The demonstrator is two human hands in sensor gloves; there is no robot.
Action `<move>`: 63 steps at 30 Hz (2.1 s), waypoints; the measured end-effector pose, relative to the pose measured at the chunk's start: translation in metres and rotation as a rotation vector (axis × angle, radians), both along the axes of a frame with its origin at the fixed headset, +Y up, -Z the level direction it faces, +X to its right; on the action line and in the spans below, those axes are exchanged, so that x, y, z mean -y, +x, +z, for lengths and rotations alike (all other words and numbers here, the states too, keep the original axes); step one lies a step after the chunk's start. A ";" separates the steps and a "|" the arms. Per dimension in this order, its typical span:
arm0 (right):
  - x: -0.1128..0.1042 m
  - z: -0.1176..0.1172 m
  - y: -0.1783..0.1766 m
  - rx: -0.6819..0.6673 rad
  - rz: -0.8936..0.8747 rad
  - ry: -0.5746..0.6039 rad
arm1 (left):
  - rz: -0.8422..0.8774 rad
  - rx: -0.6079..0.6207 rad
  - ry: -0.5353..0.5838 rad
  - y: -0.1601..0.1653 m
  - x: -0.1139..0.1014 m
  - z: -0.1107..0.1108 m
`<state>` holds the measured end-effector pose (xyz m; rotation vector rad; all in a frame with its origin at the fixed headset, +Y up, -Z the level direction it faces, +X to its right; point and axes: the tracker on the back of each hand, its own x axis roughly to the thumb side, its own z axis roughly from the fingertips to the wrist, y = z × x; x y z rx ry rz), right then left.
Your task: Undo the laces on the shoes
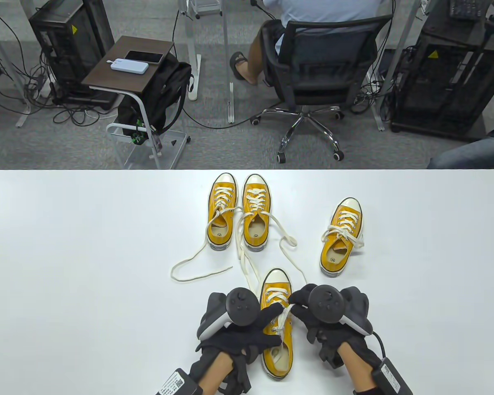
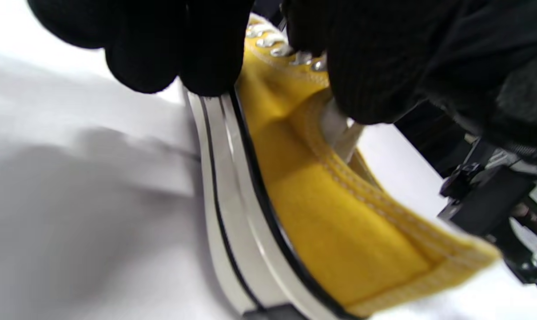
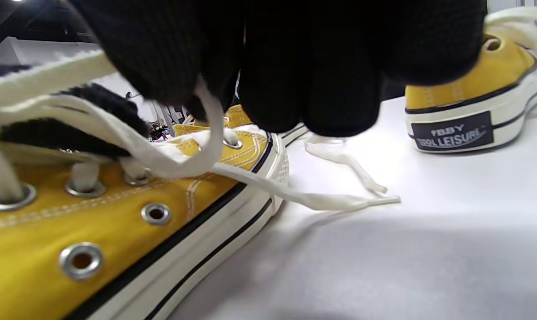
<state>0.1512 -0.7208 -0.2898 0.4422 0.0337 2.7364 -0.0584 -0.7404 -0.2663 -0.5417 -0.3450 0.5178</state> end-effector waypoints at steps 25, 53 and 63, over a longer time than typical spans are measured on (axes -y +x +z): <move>0.021 -0.012 0.019 0.119 -0.002 -0.102 | -0.011 -0.005 -0.028 0.000 0.003 0.000; -0.023 0.008 0.072 0.445 -0.259 0.239 | -0.101 -0.009 -0.015 0.007 -0.002 0.003; -0.044 0.031 0.162 0.771 -0.666 0.376 | -0.093 -0.017 -0.022 0.006 -0.001 0.002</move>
